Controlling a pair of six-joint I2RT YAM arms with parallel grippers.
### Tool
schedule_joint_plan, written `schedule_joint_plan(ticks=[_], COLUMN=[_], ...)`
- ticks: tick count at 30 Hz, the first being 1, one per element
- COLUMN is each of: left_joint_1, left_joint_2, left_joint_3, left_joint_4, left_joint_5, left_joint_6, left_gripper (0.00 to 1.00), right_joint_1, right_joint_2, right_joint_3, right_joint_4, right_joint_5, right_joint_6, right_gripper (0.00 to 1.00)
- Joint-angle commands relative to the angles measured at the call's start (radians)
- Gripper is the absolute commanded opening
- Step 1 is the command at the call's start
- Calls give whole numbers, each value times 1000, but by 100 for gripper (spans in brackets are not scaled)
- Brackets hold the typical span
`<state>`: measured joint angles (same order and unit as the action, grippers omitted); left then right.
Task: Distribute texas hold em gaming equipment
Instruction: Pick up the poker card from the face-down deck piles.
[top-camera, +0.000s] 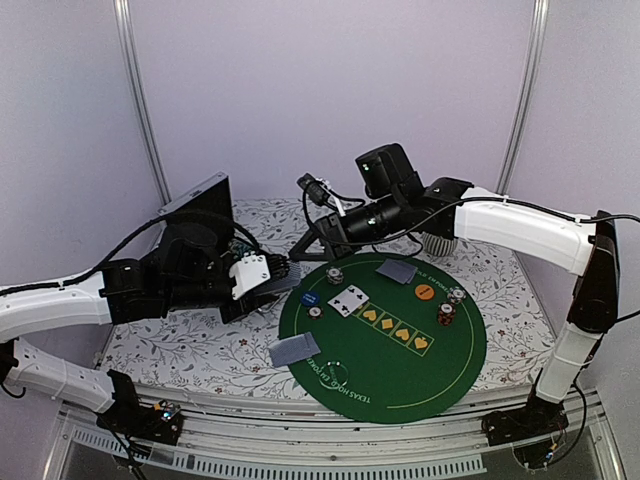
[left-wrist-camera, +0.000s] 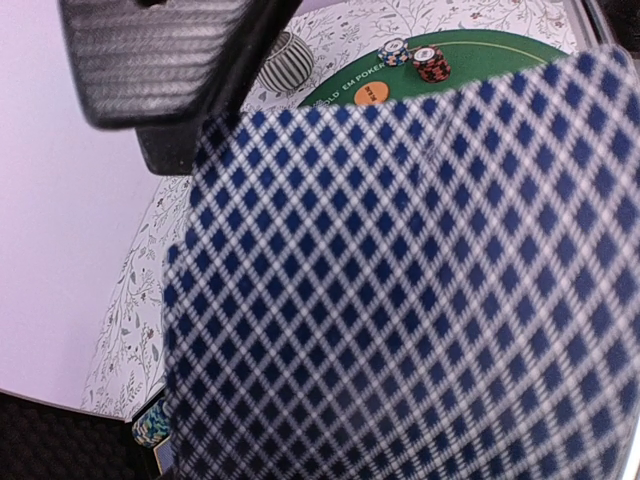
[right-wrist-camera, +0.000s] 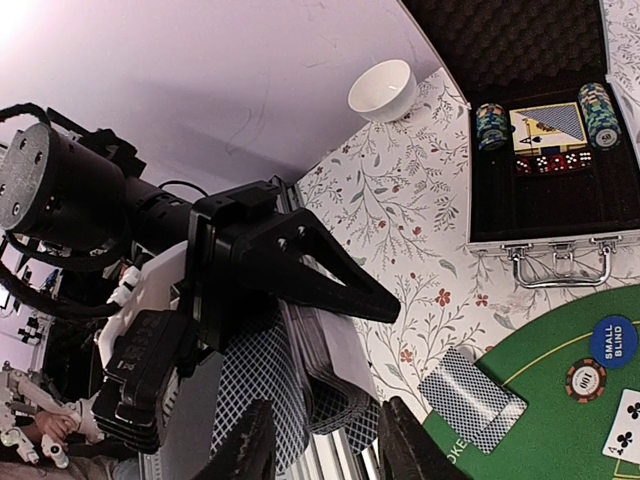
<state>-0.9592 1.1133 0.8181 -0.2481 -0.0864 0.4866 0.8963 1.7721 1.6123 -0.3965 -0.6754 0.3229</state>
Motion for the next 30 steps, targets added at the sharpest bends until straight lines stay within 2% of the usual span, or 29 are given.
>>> schedule_joint_plan(ticks=[1,7,11,19,23,27,30], left_joint_1=[9,8,9,9,9,9,9], left_joint_2=[3,2,2,2,2,0,-1], left_joint_3=[-5,-5,-5,-4,-4,-4,-4], left_joint_4=[25,24,24,24,25,24,23], left_joint_5=[13,13,14,14,14,15,16], left_joint_6=[4,2,2,2,2,2,1], left_gripper=[42,43,42,42,42,42,42], right_joint_1=[5,7,7,7,7,3,-14], right_joint_2=[-3,6,12,31,38,33,24], right_joint_3=[5,-4,-3,-2,1,6,-1], right_joint_4=[10,-2,-8,-24,-33,-34,-30], right_joint_5=[-57,-51,-62,-80,-85,-106,-111], right_joint_6=[11,12,8,7,4,-1,-2], right_gripper=[34,37,32,30,21,4,2])
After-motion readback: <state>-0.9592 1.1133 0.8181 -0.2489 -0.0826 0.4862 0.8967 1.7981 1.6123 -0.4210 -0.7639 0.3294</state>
